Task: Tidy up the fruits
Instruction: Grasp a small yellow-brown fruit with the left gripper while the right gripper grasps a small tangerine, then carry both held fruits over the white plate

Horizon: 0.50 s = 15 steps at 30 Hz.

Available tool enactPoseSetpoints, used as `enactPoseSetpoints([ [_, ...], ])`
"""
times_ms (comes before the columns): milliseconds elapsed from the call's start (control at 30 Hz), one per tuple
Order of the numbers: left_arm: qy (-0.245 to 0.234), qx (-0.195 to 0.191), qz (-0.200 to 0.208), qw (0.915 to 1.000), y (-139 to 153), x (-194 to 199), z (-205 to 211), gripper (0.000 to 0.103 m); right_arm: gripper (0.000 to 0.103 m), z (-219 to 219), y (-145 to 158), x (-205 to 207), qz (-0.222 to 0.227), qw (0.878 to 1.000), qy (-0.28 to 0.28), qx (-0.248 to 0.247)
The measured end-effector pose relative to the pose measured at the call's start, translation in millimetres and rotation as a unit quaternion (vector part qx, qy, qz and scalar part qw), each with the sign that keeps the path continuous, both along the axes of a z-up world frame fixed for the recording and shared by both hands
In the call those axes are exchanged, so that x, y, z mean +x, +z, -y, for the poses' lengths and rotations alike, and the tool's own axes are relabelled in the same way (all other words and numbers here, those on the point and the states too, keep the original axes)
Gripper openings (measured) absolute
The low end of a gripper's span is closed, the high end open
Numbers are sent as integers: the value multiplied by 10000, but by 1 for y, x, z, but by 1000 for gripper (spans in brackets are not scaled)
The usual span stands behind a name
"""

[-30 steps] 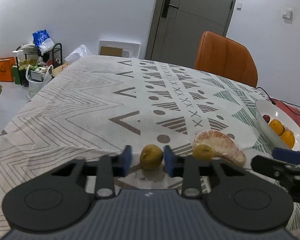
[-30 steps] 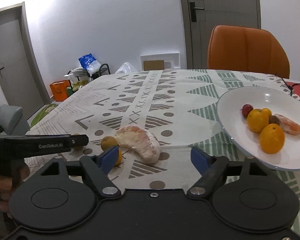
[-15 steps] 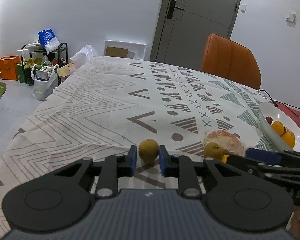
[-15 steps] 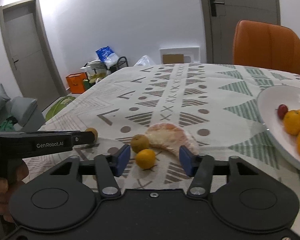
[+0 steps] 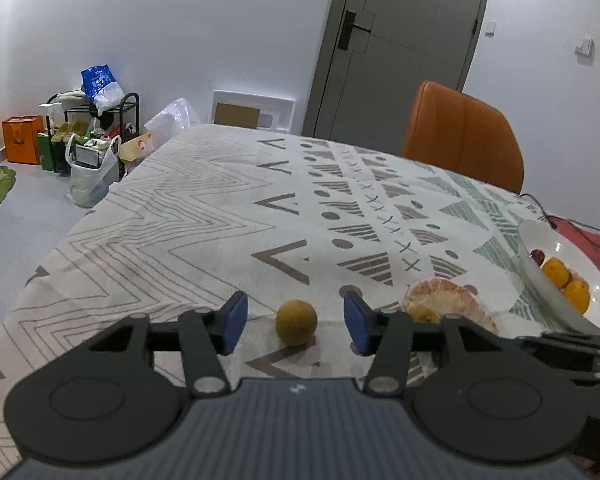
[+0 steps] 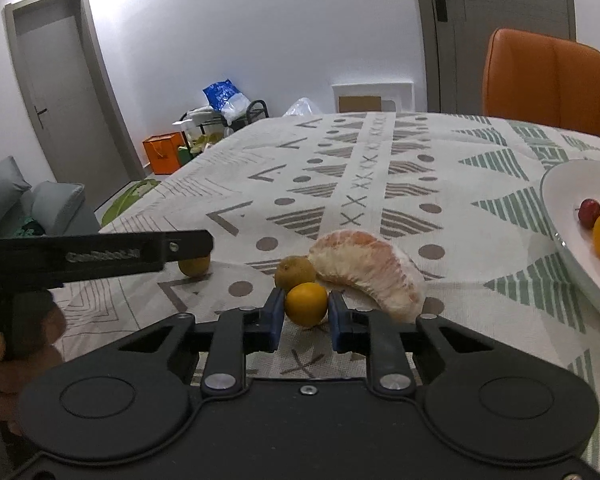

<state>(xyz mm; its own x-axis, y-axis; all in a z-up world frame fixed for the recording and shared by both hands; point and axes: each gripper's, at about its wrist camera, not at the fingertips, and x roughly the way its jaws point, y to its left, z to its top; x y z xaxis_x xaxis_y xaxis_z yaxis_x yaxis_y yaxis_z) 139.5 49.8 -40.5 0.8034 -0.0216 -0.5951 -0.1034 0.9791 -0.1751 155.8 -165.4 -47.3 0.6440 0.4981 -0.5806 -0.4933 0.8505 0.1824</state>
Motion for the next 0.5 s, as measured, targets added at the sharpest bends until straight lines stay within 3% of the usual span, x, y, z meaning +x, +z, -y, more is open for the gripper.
enactPoseSetpoints([
  [267,105,227,-96,9996,-12,7,4,51,21,15,7,-7,88,9998,-156,27],
  [333,37,161,-110,9998,-12,7,4,38,21,19,8,-8,111,9997,-216,56],
  [367,11,86,-124,9999,-12,8,3,22,21,22,8,-8,113,9996,-251,72],
  [500,49,-10,-167,9998,-7,9,5,22,21,30,11,-10,151,9992,-340,108],
])
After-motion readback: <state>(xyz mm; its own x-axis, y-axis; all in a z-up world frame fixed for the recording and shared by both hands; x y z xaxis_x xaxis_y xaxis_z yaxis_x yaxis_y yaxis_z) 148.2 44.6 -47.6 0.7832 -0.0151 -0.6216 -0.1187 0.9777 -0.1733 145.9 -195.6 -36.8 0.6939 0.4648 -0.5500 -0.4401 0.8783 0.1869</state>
